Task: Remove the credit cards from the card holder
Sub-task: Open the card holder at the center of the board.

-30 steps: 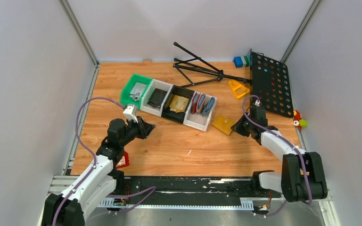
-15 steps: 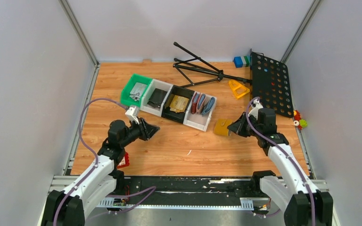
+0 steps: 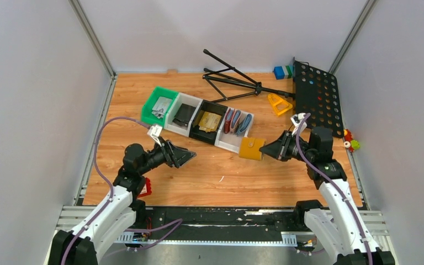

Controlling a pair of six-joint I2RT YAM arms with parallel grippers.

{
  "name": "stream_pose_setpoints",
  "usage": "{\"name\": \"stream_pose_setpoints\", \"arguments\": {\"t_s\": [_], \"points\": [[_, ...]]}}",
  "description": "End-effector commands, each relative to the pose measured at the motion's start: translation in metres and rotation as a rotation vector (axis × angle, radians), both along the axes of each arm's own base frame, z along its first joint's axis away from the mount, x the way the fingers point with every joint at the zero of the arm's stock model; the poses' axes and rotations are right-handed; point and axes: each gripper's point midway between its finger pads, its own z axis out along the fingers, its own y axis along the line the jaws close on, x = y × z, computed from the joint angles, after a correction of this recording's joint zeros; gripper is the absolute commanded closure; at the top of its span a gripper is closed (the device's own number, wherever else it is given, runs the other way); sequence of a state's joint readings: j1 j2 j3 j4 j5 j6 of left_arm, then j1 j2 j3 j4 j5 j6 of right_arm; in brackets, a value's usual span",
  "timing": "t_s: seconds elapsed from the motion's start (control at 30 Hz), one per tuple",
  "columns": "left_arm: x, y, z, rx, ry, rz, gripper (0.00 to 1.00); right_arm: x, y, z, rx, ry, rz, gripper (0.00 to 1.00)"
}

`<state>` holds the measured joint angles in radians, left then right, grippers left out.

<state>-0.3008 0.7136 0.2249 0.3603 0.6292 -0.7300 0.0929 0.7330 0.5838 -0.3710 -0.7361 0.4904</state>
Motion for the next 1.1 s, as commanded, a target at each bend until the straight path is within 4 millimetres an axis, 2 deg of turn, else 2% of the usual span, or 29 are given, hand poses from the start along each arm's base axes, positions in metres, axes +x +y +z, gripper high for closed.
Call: {"name": "stream_pose_setpoints", "arguments": {"t_s": [0.0, 0.03, 0.07, 0.1, 0.27, 0.4, 0.57, 0.8, 1.07], "points": [[-0.018, -0.018, 0.027, -0.118, -0.001, -0.090, 0.13, -0.017, 0.025, 0.047, 0.119, -0.116, 0.182, 1.00], [-0.020, -0.021, 0.030, -0.124, -0.001, -0.101, 0.10, -0.020, 0.028, 0.049, 0.122, -0.125, 0.204, 1.00], [-0.021, -0.023, 0.031, -0.128, 0.000, -0.104, 0.02, -0.023, 0.031, 0.051, 0.126, -0.132, 0.221, 1.00], [-0.021, -0.025, 0.031, -0.131, 0.006, -0.102, 0.00, -0.025, 0.034, 0.052, 0.130, -0.136, 0.238, 1.00], [-0.024, -0.032, 0.042, -0.186, 0.012, -0.126, 0.00, -0.037, 0.053, 0.059, 0.151, -0.169, 0.325, 1.00], [-0.030, -0.038, 0.051, -0.263, 0.021, -0.169, 0.01, -0.039, 0.058, 0.067, 0.163, -0.194, 0.333, 1.00], [-0.036, -0.039, 0.049, -0.290, 0.041, -0.189, 0.00, -0.042, 0.060, 0.074, 0.186, -0.214, 0.347, 1.00], [-0.039, -0.037, 0.049, -0.301, 0.046, -0.178, 0.00, -0.048, 0.064, 0.072, 0.216, -0.209, 0.362, 1.00], [-0.048, -0.044, 0.050, -0.356, 0.078, -0.201, 0.00, -0.049, 0.073, 0.089, 0.267, -0.266, 0.362, 1.00]]}}
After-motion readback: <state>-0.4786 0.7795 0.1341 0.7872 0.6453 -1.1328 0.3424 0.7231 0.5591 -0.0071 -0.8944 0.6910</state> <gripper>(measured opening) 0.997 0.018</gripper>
